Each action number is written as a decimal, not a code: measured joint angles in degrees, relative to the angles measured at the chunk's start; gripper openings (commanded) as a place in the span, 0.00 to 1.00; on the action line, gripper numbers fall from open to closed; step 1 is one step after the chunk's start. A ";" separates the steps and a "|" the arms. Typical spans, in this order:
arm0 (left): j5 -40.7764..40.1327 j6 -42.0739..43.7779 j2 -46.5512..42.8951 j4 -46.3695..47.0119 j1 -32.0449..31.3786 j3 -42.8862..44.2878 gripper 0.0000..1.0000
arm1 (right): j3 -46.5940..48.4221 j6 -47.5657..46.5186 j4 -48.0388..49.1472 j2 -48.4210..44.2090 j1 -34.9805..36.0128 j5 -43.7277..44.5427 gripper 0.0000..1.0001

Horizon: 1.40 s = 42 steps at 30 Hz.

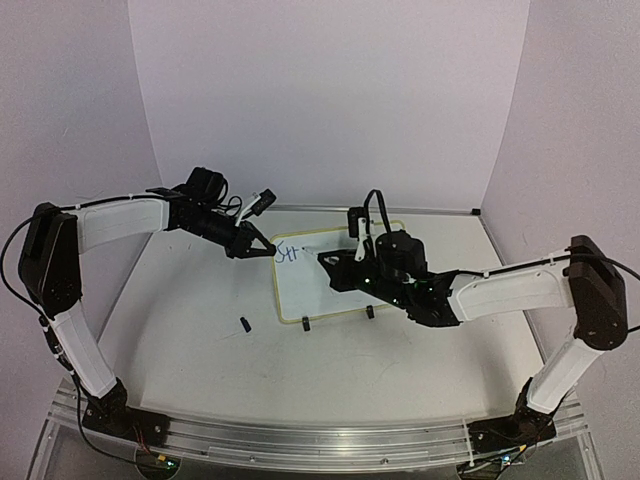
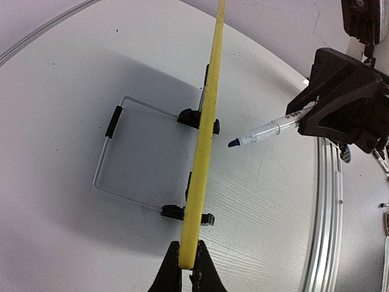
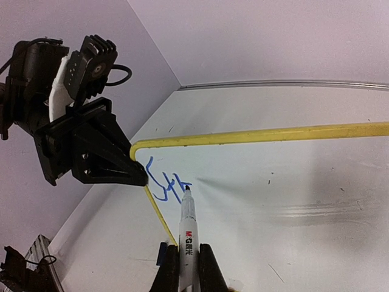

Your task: Write a sentence on the whiteboard

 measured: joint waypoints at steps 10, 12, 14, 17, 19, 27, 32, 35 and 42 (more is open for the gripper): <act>-0.09 0.02 -0.01 0.04 -0.23 0.02 0.00 | 0.74 0.49 -0.29 1.12 -0.68 0.18 0.00; -0.10 0.02 -0.02 0.04 -0.24 0.02 0.00 | 0.88 0.51 -0.35 1.34 -0.82 0.15 0.00; -0.12 0.02 -0.01 0.04 -0.23 0.02 0.00 | 1.15 0.51 -0.37 1.57 -0.94 0.05 0.00; -0.20 0.00 -0.01 0.05 -0.23 0.02 0.00 | 1.97 0.50 -0.41 2.23 -0.94 -0.52 0.00; -0.26 0.00 -0.02 0.07 -0.22 0.02 0.00 | 2.40 0.49 -0.58 2.58 -0.94 -1.00 0.00; -0.28 0.00 0.00 0.07 -0.24 0.02 0.00 | 2.50 0.89 -1.45 2.95 -0.94 -2.07 0.00; -0.36 0.00 0.00 0.07 -0.24 0.02 0.00 | 1.38 1.33 -1.87 2.95 -0.94 -2.08 0.00; -0.40 0.00 0.00 0.07 -0.24 0.02 0.00 | 0.96 1.31 -2.28 2.83 -0.92 -1.91 0.00; -0.41 0.02 -0.02 0.07 -0.28 0.04 0.00 | 0.94 0.99 -3.61 1.30 -0.93 -0.29 0.00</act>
